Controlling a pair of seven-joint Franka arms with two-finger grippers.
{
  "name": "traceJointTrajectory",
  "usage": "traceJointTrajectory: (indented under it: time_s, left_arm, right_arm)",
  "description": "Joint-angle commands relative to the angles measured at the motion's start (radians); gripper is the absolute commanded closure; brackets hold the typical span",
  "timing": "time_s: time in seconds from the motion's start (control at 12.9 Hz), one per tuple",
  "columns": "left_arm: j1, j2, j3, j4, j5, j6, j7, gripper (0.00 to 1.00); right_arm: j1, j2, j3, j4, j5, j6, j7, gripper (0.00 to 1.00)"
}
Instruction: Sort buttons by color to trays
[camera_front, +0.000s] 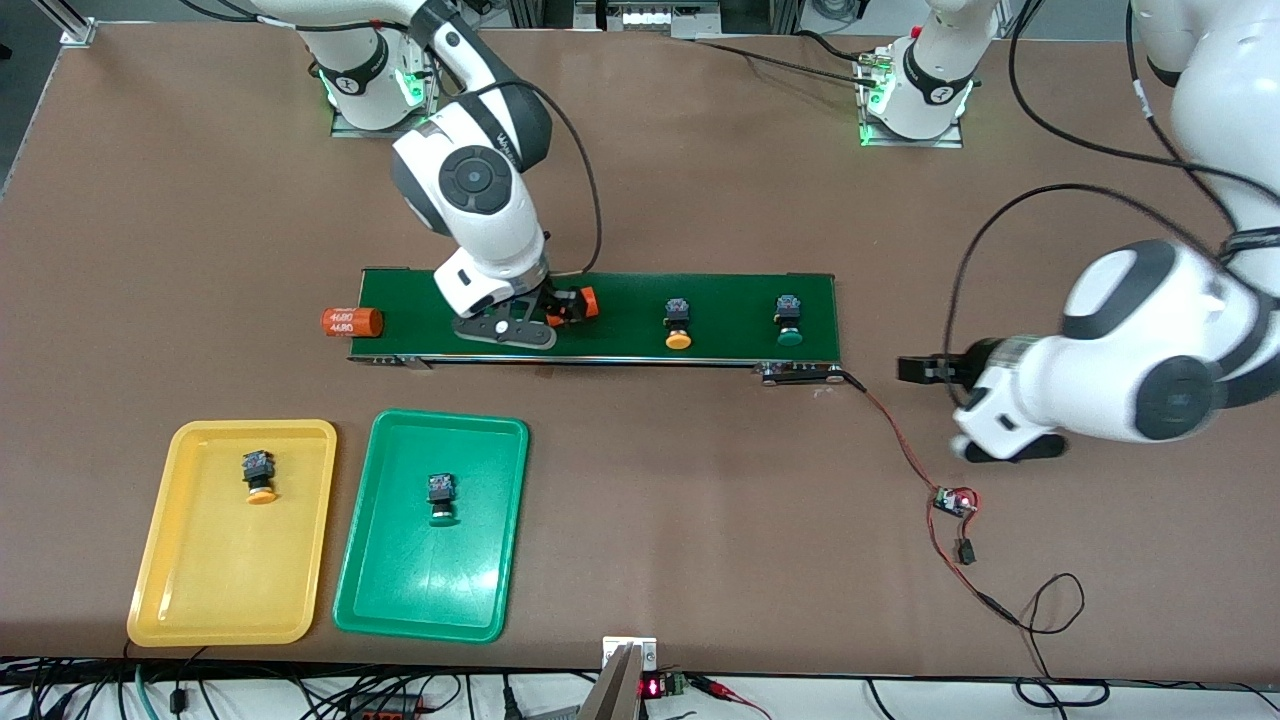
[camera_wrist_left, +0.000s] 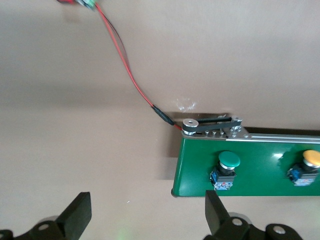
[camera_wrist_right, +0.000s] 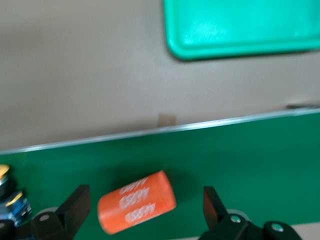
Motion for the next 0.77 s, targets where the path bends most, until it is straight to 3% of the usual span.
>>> traceJointTrajectory:
  time_s: [0.0, 0.15, 0.39, 0.54, 0.7]
  left_arm:
    - [-0.062, -0.119, 0.091, 0.077, 0.007, -0.043, 0.119, 0.00]
    - [-0.152, -0.262, 0.339, 0.074, -0.083, -0.029, 0.326, 0.00]
    - [-0.292, -0.423, 0.712, 0.028, -0.356, -0.017, 0.531, 0.00]
    - [-0.410, -0.557, 0.974, -0.088, -0.531, 0.061, 0.586, 0.00]
    - [-0.577, -0.689, 1.189, -0.240, -0.559, 0.160, 0.587, 0.00]
  right_arm:
    - [0.008, -0.008, 0.045, -0.023, 0.013, 0.033, 0.069, 0.00]
    - [0.018, -0.009, 0.067, -0.032, 0.011, 0.048, 0.074, 0.00]
    - [0.049, -0.015, 0.095, -0.069, -0.002, 0.103, 0.135, 0.00]
    - [0.078, -0.014, 0.095, -0.101, -0.030, 0.172, 0.170, 0.00]
    - [0.086, -0.012, 0.095, -0.133, -0.082, 0.227, 0.210, 0.00]
